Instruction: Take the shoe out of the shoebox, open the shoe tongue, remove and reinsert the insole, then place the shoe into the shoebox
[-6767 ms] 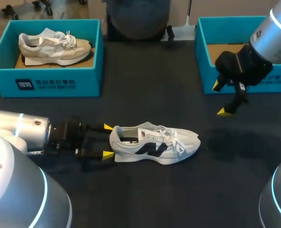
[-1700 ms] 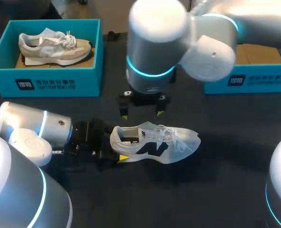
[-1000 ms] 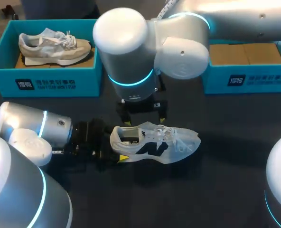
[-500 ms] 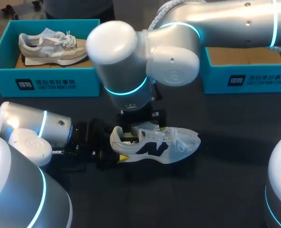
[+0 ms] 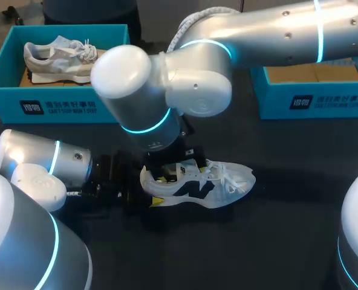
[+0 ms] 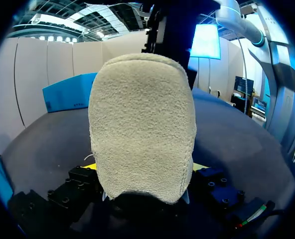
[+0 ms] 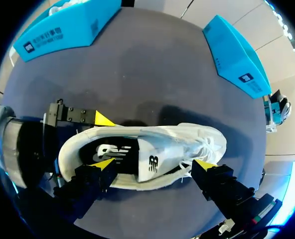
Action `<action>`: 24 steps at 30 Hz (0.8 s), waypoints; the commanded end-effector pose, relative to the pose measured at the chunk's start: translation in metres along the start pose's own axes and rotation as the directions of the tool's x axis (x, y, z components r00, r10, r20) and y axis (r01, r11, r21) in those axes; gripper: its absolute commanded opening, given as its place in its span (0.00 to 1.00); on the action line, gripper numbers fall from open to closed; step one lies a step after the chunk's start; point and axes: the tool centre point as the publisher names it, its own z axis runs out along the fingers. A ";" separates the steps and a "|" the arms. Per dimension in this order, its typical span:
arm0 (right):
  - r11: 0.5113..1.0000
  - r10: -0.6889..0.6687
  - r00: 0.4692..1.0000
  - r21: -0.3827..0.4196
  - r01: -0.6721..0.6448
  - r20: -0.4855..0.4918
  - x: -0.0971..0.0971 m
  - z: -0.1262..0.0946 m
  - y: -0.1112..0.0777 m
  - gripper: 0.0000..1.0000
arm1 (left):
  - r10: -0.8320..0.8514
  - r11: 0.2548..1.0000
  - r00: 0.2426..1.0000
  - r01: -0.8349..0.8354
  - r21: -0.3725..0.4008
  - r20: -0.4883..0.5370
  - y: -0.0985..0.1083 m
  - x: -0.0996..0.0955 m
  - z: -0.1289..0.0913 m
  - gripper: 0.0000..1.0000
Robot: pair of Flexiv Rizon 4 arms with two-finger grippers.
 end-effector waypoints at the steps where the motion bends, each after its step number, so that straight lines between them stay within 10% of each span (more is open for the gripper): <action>1: 0.983 0.186 0.975 -0.017 -0.185 0.126 0.009 0.010 -0.004 1.00 | -0.001 1.000 1.000 0.001 -0.004 0.002 0.003 0.000 0.006 0.00; 24: 0.950 0.306 0.915 -0.023 -0.311 0.261 -0.049 0.006 0.001 1.00 | -0.001 1.000 1.000 0.001 -0.004 0.002 0.003 0.000 0.006 0.00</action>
